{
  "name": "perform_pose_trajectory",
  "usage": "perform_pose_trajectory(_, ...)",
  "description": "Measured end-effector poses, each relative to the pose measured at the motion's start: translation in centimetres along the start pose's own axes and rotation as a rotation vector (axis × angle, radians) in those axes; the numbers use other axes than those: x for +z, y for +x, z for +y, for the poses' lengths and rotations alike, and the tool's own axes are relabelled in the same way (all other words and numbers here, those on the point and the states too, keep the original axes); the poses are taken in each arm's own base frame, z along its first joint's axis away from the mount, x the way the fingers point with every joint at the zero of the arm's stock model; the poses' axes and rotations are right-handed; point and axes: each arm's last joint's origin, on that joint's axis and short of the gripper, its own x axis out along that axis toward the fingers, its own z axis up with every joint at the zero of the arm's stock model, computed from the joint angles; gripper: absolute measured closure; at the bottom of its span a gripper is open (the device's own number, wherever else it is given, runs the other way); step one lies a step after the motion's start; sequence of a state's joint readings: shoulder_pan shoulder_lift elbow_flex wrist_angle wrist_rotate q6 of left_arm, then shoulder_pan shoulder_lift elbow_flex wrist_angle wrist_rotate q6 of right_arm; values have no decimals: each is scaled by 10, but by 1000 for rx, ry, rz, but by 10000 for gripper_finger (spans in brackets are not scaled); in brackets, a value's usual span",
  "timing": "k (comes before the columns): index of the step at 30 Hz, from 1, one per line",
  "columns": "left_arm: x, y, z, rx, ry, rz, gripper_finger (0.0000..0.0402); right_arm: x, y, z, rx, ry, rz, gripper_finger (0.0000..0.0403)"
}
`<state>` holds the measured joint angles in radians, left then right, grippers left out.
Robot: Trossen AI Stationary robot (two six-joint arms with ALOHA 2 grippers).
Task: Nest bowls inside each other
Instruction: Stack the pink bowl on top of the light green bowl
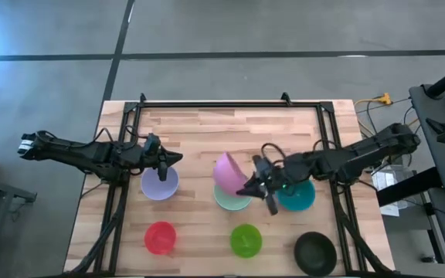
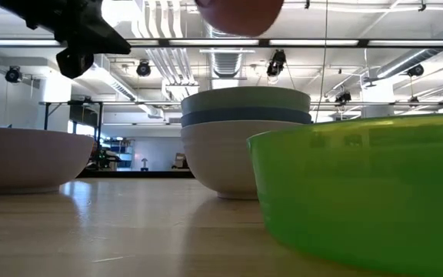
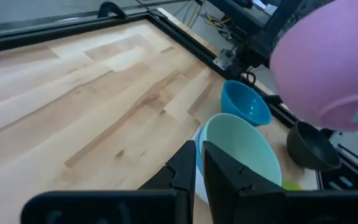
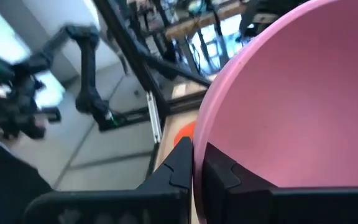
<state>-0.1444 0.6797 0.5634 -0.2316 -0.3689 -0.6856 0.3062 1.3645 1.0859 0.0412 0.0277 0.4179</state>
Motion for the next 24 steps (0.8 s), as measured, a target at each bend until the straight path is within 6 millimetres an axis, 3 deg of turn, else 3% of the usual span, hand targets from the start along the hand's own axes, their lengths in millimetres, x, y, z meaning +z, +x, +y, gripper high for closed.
perform_pose_trajectory(11, -10, -14, 7, -60, 74, 165, 389, 6, 59, 11, -203, -128, 563, 394)
perform_pose_trajectory(17, -9, -23, 5, -109, 72, 152, 389, 12, 83, 15, -208, -231, 682, 394)
perform_pose_trajectory(24, -9, -24, 5, -111, 71, 148, 389, 20, 90, 18, -240, -331, 797, 394)
